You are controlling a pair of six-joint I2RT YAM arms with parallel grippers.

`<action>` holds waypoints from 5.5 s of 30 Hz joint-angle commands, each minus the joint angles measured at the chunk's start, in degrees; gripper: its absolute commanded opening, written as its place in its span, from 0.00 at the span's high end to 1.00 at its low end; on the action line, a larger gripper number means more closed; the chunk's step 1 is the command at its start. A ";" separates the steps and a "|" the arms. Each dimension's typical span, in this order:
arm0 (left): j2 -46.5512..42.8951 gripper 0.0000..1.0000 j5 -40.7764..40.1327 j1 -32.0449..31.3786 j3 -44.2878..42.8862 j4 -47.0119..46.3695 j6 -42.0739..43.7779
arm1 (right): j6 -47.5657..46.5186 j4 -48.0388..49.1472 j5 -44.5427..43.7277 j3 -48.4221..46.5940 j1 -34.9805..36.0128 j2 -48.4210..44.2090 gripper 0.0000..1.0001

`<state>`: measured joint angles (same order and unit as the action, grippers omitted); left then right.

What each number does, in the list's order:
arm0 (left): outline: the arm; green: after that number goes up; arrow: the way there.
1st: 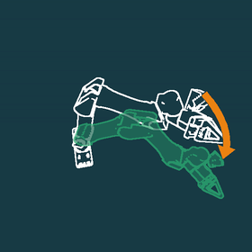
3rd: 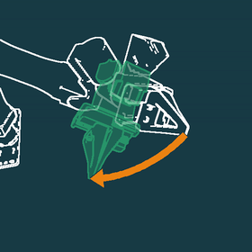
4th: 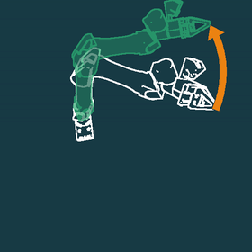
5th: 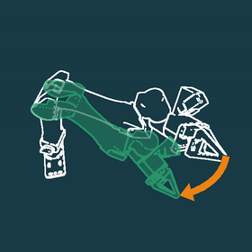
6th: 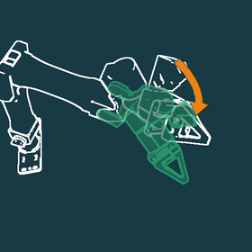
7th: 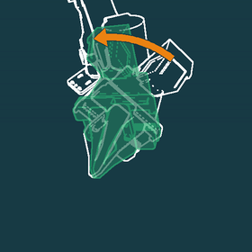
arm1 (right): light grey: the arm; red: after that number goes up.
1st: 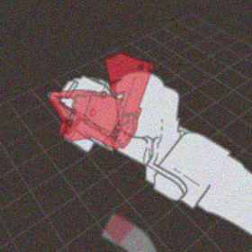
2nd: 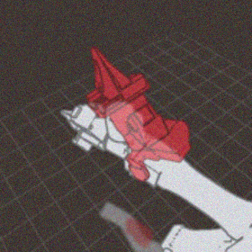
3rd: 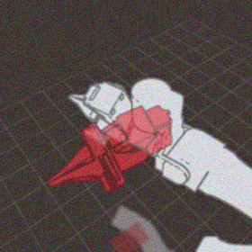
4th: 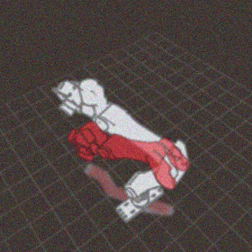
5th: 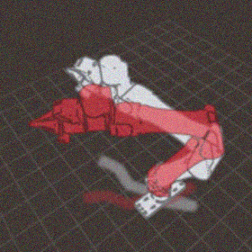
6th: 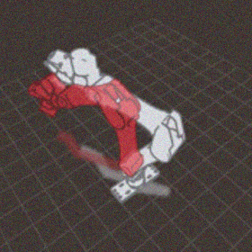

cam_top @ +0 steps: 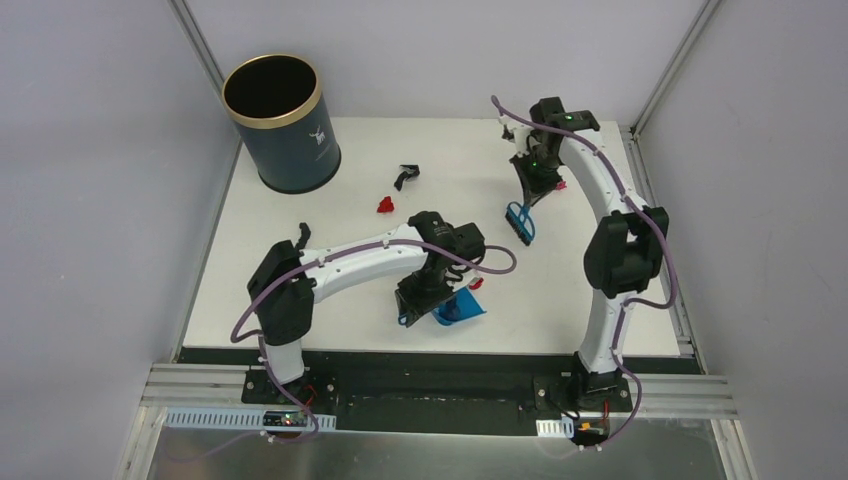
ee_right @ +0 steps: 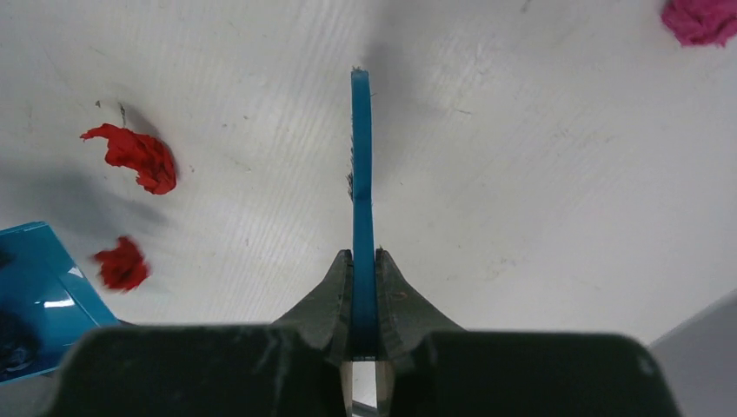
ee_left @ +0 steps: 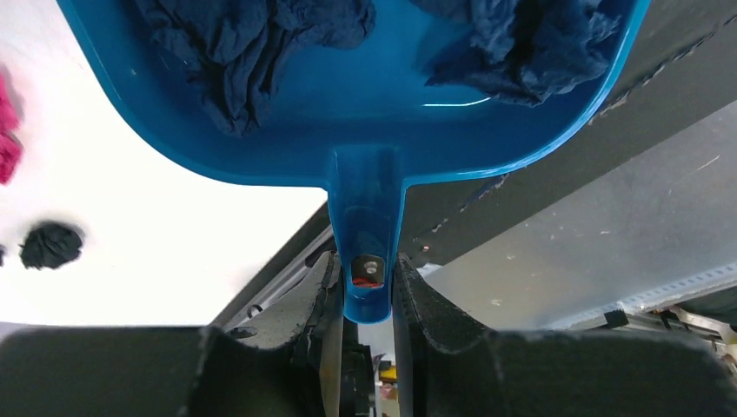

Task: Sweep away the paper scraps from the table

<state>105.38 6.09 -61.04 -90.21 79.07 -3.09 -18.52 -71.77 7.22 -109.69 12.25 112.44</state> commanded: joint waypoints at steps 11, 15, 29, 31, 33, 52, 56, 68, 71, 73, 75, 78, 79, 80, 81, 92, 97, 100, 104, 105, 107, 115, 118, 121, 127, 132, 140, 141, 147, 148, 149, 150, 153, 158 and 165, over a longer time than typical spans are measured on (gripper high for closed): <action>-1.13 1.00 0.25 7.15 13.01 -8.27 -6.06 | 3.21 3.96 1.52 4.56 12.51 0.30 1.00; 2.55 1.00 0.70 7.28 9.90 -9.33 -3.95 | 4.17 2.55 7.51 8.10 14.63 -1.24 1.00; 7.69 1.00 0.40 7.27 3.45 -13.38 -2.28 | 6.73 0.47 23.65 9.87 15.60 -8.84 1.00; 6.16 1.00 -0.87 7.25 4.49 -14.29 -2.65 | 6.38 -0.32 22.97 8.76 15.01 -9.31 1.00; 3.81 1.00 -2.68 7.29 5.99 -15.27 -3.07 | 5.80 -1.99 22.11 6.99 13.34 -9.94 1.00; -12.61 1.00 -4.29 -3.11 16.24 -11.77 -15.86 | 4.86 -1.51 6.57 18.85 9.68 -22.00 1.00; -10.13 1.00 -3.79 -6.91 17.82 -9.51 -17.77 | 5.28 0.75 3.84 22.20 9.79 -23.57 1.00; 3.15 1.00 -1.13 -9.88 10.69 -9.83 -14.69 | 5.09 7.53 6.76 31.63 10.66 -22.20 1.00; 6.95 1.00 -1.16 -9.87 7.28 -10.72 -14.09 | 4.99 7.26 8.78 32.29 11.68 -20.78 1.00; 8.46 0.97 -2.74 -9.83 5.07 -11.22 -13.92 | 4.91 7.07 10.02 32.29 12.05 -20.72 1.00; 9.24 0.93 -4.56 -9.75 3.63 -11.81 -13.87 | 4.81 6.64 11.80 32.22 12.38 -21.10 1.00; 9.72 0.86 -5.80 -9.65 2.33 -12.61 -13.57 | 4.81 6.21 13.40 32.41 12.42 -21.76 1.00; 9.84 0.84 -5.82 -9.59 2.13 -12.77 -13.41 | 4.81 6.20 13.36 32.60 12.39 -22.08 1.00; 10.02 0.83 -5.82 -9.55 1.95 -12.86 -13.29 | 4.81 6.16 13.07 32.79 12.38 -22.34 1.00; 10.23 0.82 -5.82 -9.42 1.82 -12.86 -13.18 | 4.80 6.12 12.89 32.90 12.38 -22.66 1.00; 4.46 0.70 -13.26 -8.57 7.82 -20.18 -14.29 | 4.29 3.13 16.15 32.84 12.37 -25.51 1.00; 1.83 0.69 -13.37 -8.05 10.31 -23.56 -12.95 | 4.29 3.20 14.72 33.21 12.29 -26.01 1.00; -0.26 0.60 -11.79 -8.10 12.14 -24.71 -12.64 | 4.33 3.48 13.17 33.29 11.91 -25.78 1.00; -4.46 0.52 -9.39 -8.13 16.46 -27.44 -12.60 | 4.63 3.70 12.81 32.57 10.84 -25.70 1.00; -5.45 0.52 -9.08 -8.10 17.80 -28.20 -12.49 | 4.71 3.68 12.88 32.44 10.53 -25.56 1.00; -7.25 0.51 -8.98 -8.15 20.19 -29.80 -11.87 | 4.71 3.59 13.13 32.09 10.39 -25.33 1.00; -11.58 0.54 -8.50 -8.05 29.24 -41.08 -7.99 | 4.62 3.23 13.30 31.75 10.07 -25.15 1.00; -10.19 0.55 -7.92 -8.10 29.31 -42.55 -7.15 | 4.49 3.15 13.67 32.18 9.99 -25.68 1.00; -8.90 0.58 -6.60 -8.08 29.38 -44.27 -6.47 | 4.37 3.20 13.61 32.72 9.88 -26.35 1.00; -8.33 0.71 -6.18 -8.11 29.02 -45.39 -5.70 | 4.37 3.48 13.69 33.31 9.31 -26.70 1.00; -8.37 0.81 -6.18 -8.07 27.71 -42.98 -6.27 | 4.37 3.48 13.83 33.17 9.03 -26.60 1.00; -9.98 0.95 -7.46 -8.12 24.02 -36.58 -7.83 | 4.58 2.76 11.35 31.24 6.92 -27.98 1.00; -10.32 0.96 -8.13 -8.12 23.35 -35.59 -7.91 | 4.71 2.17 11.42 30.23 5.31 -28.05 1.00; -12.69 1.00 -11.39 -7.63 18.60 -30.18 -7.47 | 3.50 -0.55 14.99 24.22 -5.41 -25.66 1.00; -12.68 1.00 -11.67 -7.21 17.40 -28.88 -7.38 | 3.50 -0.49 15.72 24.18 -7.29 -25.15 1.00; -12.67 1.00 -11.86 -6.61 16.18 -27.41 -7.39 | 3.49 -0.48 16.64 24.36 -9.00 -24.52 1.00; -12.59 1.00 -11.73 -5.96 14.95 -26.06 -7.30 | 3.37 -0.40 17.65 24.84 -10.30 -24.05 1.00; -12.70 1.00 -12.06 -3.20 11.60 -22.60 -6.56 | 2.27 0.41 19.41 27.63 -12.15 -23.31 1.00; -11.72 1.00 -11.15 4.13 4.19 -17.10 -3.79 | 1.48 3.60 19.92 33.62 -12.16 -25.45 1.00; -6.58 1.00 -13.44 11.51 -7.61 -11.85 -2.02 | 2.21 6.63 22.20 38.41 -12.16 -29.09 1.00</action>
<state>96.60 -6.00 -51.92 -91.79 63.57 -6.81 -15.59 -68.60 26.06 -72.53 -0.05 87.85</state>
